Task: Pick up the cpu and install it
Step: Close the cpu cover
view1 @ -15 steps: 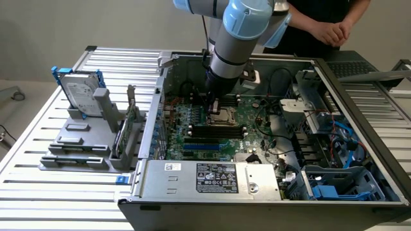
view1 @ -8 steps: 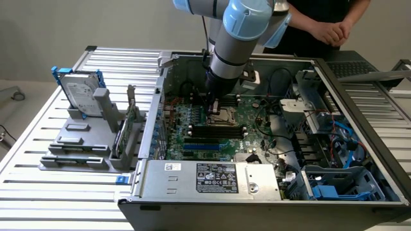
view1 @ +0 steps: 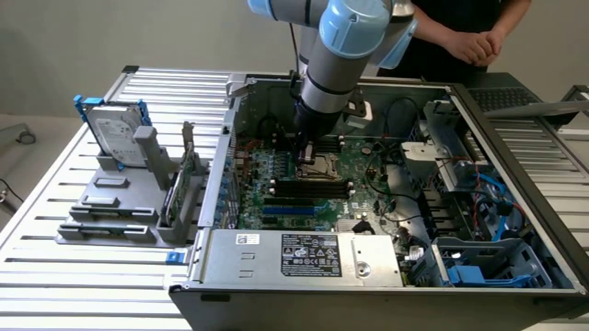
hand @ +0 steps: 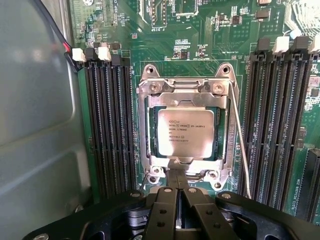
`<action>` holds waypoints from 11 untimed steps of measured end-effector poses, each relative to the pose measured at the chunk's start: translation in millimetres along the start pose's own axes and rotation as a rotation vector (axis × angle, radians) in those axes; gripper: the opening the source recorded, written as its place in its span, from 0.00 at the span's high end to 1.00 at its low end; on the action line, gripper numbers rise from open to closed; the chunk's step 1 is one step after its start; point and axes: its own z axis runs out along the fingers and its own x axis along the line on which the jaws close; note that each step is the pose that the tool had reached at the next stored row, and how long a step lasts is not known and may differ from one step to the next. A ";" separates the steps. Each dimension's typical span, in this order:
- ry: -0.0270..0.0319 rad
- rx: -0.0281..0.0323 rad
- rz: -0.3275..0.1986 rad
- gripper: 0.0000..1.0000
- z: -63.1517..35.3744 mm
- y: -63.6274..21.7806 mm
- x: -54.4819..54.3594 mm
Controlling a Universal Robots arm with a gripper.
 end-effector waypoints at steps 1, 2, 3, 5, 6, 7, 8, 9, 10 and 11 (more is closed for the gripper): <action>0.0005 0.0001 0.000 0.89 0.0 -0.1 0.0; 0.0012 0.0004 0.000 0.89 -0.1 -0.2 0.0; 0.0021 0.0006 0.000 0.89 -0.1 -0.3 0.0; 0.0041 0.0010 0.000 0.89 -0.4 -0.5 0.0; 0.0053 0.0013 0.000 0.89 -0.6 -0.7 0.1; 0.0065 0.0015 0.000 0.89 -0.8 -0.9 0.1; 0.0077 0.0018 0.000 0.89 -1.0 -1.1 0.2; 0.0090 0.0021 0.000 0.89 -1.3 -1.4 0.2; 0.0106 0.0029 0.000 0.89 -1.4 -1.8 0.2; 0.0120 0.0040 0.000 0.89 -1.5 -2.3 0.2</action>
